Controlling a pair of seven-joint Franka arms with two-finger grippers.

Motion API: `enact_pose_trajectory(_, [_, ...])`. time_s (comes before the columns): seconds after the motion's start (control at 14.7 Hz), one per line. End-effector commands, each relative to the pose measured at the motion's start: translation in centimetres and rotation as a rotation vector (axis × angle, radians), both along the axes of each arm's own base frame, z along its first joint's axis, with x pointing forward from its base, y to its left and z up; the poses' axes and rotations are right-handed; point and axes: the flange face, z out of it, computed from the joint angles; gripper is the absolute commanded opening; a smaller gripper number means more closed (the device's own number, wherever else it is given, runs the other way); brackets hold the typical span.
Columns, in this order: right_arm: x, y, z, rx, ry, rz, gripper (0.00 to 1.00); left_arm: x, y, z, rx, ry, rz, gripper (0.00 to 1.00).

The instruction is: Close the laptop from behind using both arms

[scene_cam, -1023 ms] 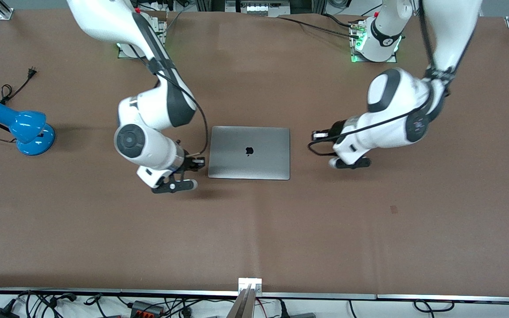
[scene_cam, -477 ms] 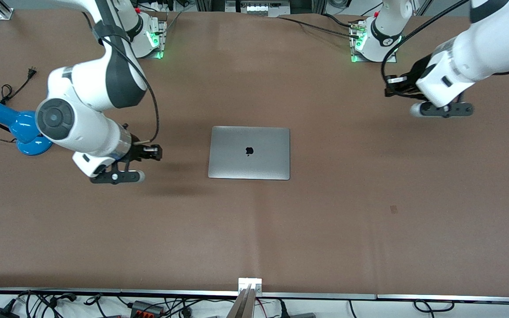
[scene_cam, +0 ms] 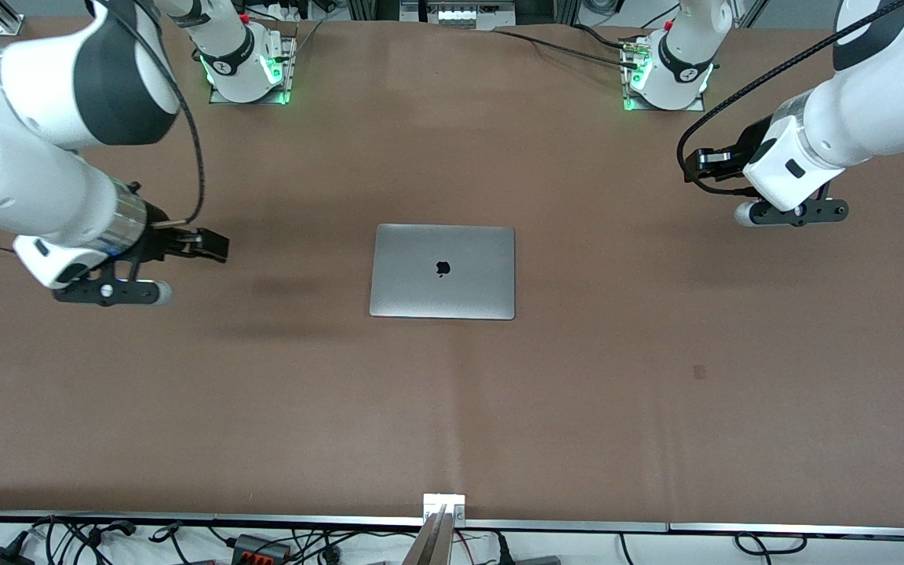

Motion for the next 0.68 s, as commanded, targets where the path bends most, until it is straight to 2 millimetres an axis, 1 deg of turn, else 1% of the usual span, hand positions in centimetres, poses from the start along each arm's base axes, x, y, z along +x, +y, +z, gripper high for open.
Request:
enact_pose_trajectory(0.0, [0.4,-2.1,0.9,-0.016,-0.012,-0.026,1.0,0.4,0.7,1.2,0.085,-0.034,-0.012,1.0])
enact_pose_trajectory(0.07, [0.6,-3.0,1.0,-0.022,-0.016,-0.045,1.0,0.4,1.0,1.6,0.135,-0.056,-0.022,1.0])
enact_pose_trajectory(0.14, [1.1,-4.7,2.0,-0.014,-0.045,-0.069,1.0,0.6,1.5,1.7,0.166,-0.072,-0.02,1.0])
enact_pose_trajectory(0.2, [1.5,-6.5,2.1,-0.005,-0.057,-0.096,1.0,0.9,3.0,1.9,0.177,-0.083,0.004,1.0])
enact_pose_trajectory(0.27, [1.8,-8.0,1.9,0.005,-0.053,-0.111,1.0,1.0,4.4,1.7,0.184,-0.078,0.032,1.0])
enact_pose_trajectory(0.34, [2.1,-10.2,1.8,0.009,-0.05,-0.128,1.0,0.0,4.1,2.0,0.194,-0.089,0.026,1.0])
enact_pose_trajectory(0.41, [1.9,-11.4,2.8,0.008,-0.067,-0.116,1.0,-1.0,3.7,1.9,0.203,-0.119,0.024,1.0])
enact_pose_trajectory(0.48, [1.7,-12.8,3.6,0.006,-0.08,-0.115,1.0,-1.3,4.5,0.7,0.203,-0.128,0.035,1.0])
enact_pose_trajectory(0.55, [1.7,-14.3,4.0,0.017,-0.088,-0.122,1.0,-1.1,5.7,0.1,0.19,-0.132,0.035,1.0])
enact_pose_trajectory(0.61, [1.8,-15.1,3.9,0.027,-0.092,-0.123,1.0,-1.1,5.9,0.4,0.183,-0.153,0.019,1.0])
